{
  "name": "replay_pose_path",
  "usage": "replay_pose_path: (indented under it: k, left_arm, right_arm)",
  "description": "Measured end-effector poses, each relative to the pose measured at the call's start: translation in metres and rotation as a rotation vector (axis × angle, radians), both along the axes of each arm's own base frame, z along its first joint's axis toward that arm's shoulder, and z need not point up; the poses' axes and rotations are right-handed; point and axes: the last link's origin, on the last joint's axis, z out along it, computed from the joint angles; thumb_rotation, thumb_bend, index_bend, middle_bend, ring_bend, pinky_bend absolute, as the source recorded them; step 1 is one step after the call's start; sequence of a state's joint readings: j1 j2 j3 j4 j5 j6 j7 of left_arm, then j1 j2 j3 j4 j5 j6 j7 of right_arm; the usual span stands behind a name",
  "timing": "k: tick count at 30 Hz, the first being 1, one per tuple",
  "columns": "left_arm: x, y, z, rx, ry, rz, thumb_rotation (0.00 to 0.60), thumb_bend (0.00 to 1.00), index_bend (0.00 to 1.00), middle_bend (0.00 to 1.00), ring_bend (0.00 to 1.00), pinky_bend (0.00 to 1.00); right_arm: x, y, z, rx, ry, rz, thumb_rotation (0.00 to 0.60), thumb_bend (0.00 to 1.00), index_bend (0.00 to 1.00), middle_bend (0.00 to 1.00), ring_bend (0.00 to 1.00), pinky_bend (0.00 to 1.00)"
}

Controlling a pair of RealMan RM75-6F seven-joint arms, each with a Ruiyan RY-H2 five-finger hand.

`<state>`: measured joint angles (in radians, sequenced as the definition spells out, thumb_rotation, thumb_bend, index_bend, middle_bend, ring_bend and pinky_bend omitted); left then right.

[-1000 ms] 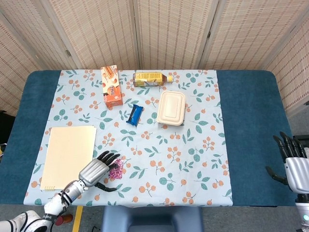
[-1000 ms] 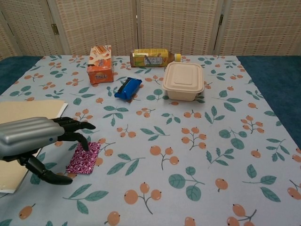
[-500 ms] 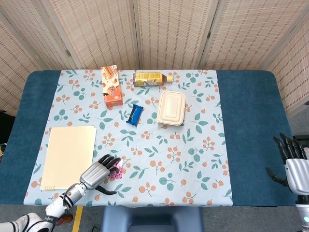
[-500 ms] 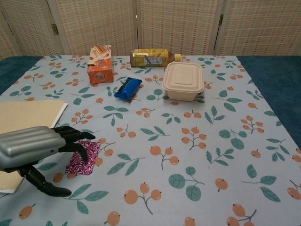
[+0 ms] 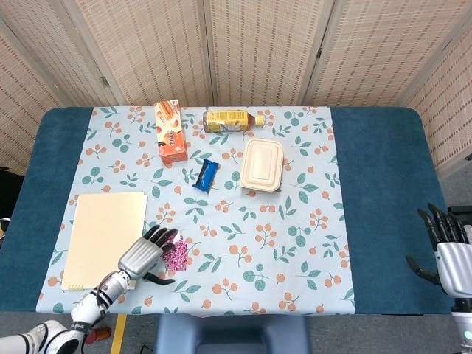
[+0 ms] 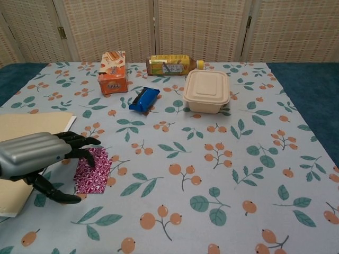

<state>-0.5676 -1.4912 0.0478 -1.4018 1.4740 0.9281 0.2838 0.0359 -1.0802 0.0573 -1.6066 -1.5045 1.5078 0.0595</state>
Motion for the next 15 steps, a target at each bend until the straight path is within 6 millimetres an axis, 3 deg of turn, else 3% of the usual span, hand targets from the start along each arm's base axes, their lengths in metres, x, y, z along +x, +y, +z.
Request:
replay_pose_path:
  k: [10, 15]
  left_arm:
    - [-0.003, 0.026, 0.014, 0.079, 0.026, 0.02, 0.231, 0.15, 0.27, 0.0, 0.0, 0.0]
    - [0.0, 0.023, 0.022, 0.091, -0.005, 0.016, 0.234, 0.15, 0.27, 0.0, 0.0, 0.0]
  right_arm:
    - [0.001, 0.001, 0.002, -0.007, 0.001, -0.001, 0.6, 0.28, 0.0, 0.0, 0.0, 0.0]
    - [0.001, 0.002, 0.001, -0.01, -0.001, 0.001, 0.6, 0.28, 0.0, 0.0, 0.0, 0.0]
